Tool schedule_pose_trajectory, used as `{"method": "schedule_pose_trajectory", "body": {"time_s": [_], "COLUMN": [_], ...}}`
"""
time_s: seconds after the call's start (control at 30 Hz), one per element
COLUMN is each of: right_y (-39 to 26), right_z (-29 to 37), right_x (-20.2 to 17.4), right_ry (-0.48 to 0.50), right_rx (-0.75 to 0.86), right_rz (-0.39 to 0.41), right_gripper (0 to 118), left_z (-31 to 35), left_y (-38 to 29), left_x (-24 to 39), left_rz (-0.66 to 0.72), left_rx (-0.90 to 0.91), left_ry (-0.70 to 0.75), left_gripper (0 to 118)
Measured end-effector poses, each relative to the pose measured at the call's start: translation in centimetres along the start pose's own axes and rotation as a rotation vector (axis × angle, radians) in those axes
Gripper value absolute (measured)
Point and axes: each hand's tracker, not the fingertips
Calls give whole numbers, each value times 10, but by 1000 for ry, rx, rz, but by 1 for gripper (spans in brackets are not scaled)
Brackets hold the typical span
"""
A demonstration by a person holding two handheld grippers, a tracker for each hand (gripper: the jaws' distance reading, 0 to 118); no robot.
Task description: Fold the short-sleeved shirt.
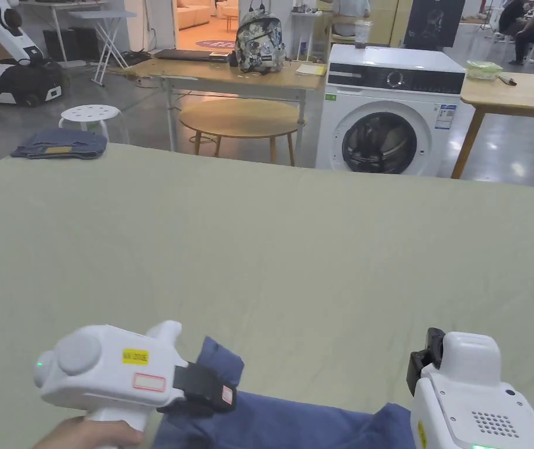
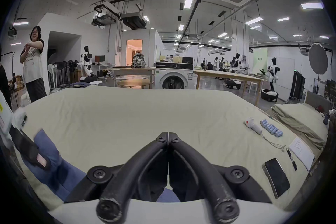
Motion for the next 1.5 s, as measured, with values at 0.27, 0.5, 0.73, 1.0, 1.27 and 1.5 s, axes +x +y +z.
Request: {"method": "schedule_pose_trajectory", "body": {"time_s": [0.27, 0.5, 0.73, 1.0, 1.27, 1.5], "right_y": [-7, -9, -10, -11, -16, -19], "right_z": [1, 1, 3, 4, 5, 4], "right_x": [9, 11, 13, 16, 13, 15], "right_ry": [-22, -24, -22, -26, -21, -27], "right_rx": [-25, -38, -37, -44, -55, -70], "right_rz": [-2, -5, -9, -32, -24, -24], "right_gripper": [0, 0, 0, 0, 0, 0], "left_z": [-84, -83, -43, -21, -89, -123], "left_y": [-3, -5, -2, -2, -24, -23], "left_x": [0, 10, 18, 15, 0, -11], "left_rz": [26, 28, -27, -15, 10, 120], "left_rx": [-116, -94, -52, 92, -92, -40], "left_ry": [165, 153, 43, -27, 15, -68], "left_gripper": [5, 33, 38, 14, 6, 6]}}
